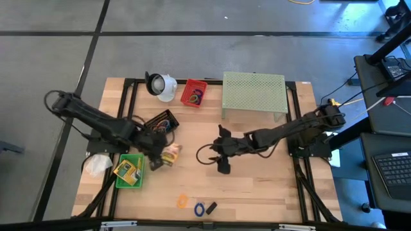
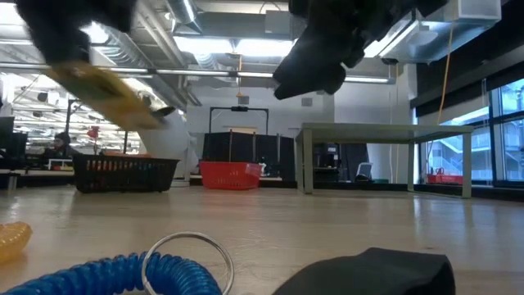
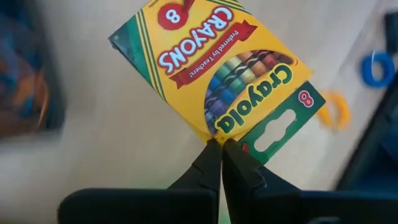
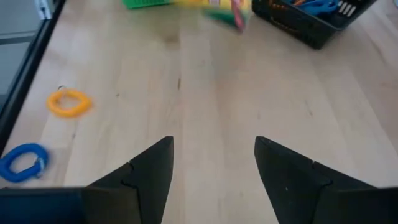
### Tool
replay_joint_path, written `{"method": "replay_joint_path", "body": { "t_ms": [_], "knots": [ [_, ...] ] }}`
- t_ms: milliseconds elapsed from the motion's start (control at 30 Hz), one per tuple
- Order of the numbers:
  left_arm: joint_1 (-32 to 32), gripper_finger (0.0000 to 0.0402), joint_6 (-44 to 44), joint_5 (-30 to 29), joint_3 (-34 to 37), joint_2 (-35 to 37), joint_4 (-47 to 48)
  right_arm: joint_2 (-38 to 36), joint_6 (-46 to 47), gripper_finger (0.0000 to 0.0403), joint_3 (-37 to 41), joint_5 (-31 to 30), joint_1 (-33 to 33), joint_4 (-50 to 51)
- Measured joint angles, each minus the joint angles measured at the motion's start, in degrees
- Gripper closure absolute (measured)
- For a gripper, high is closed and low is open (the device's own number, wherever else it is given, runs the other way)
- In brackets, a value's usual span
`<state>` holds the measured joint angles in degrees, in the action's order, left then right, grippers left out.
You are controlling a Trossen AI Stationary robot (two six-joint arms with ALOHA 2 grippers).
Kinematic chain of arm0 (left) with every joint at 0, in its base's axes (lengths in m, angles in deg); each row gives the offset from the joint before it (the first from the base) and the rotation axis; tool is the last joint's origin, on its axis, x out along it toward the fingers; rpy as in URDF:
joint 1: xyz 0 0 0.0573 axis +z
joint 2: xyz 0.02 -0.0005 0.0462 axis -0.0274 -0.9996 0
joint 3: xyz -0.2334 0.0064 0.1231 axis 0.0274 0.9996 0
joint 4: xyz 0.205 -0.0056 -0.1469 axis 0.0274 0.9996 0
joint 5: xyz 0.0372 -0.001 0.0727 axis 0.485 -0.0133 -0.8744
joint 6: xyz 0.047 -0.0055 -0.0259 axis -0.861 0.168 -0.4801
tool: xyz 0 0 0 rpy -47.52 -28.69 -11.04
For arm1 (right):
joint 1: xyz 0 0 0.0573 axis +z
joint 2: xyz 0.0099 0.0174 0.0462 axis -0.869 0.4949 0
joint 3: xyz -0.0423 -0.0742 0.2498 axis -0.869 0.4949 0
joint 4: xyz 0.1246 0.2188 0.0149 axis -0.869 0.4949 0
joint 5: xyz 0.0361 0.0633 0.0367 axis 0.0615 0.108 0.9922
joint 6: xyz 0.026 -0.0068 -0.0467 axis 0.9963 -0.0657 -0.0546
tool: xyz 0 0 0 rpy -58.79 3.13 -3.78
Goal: Pick & Place Office Desk Supplies
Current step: Put the crayons box into the green bin
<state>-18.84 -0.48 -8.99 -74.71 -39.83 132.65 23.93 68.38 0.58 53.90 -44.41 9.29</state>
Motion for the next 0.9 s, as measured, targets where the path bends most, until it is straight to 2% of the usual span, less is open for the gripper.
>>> {"method": "replay_joint_path", "body": {
  "t_ms": [300,467,567,700,900],
  "knots": [
    [-6.62,0.0401,18.16,15.65,-13.2,3.87,29.2,0.16,0.02,0.0177,0.02,0.0,1.76,0.04],
    [-13.32,0.0401,28.38,22.38,-13.83,3.76,33.38,0.18,1.36,0.0177,0.02,0.0,2.44,0.07],
    [-17.83,0.0401,30.07,22.64,-12.77,2.87,33.42,0.18,1.3,0.0177,0.02,0.0,2.85,0.07],
    [-23.0,0.04,29.34,19.92,-10.54,0.85,33.67,0.18,0.26,0.0177,0.04,-0.96,2.96,0.09],
    [-27.19,0.04,27.6,19.02,-7.95,-3.78,34.23,0.22,0.01,0.0177,0.04,-1.09,2.95,0.1]
  ]
}}
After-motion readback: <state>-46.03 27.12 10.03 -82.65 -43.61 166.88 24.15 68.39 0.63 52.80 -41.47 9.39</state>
